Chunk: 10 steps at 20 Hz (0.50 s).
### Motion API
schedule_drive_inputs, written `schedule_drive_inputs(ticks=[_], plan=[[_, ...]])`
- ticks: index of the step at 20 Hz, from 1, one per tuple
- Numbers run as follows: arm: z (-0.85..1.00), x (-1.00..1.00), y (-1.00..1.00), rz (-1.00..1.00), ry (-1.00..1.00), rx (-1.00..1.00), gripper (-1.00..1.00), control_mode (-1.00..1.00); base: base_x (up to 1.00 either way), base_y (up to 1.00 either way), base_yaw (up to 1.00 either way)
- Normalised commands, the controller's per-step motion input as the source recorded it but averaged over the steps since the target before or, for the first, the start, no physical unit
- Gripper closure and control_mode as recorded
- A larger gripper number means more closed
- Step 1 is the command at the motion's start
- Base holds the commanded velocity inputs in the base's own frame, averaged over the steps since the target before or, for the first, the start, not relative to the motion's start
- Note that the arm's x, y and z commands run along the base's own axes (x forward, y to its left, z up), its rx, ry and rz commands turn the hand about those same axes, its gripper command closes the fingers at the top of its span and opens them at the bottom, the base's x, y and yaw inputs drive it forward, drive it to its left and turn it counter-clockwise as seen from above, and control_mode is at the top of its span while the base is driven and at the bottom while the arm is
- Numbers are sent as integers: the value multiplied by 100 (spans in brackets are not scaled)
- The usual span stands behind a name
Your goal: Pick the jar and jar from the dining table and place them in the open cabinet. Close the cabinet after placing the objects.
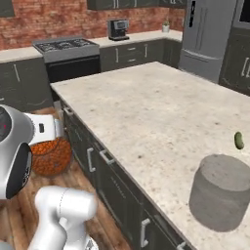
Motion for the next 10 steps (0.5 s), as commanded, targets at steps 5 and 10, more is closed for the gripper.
schedule_drive_inputs(ticks=[5,10], plan=[[0,0,0,0,0,0,100,100,0,0,46],[0,0,0,0,0,0,100,100,0,0,46]])
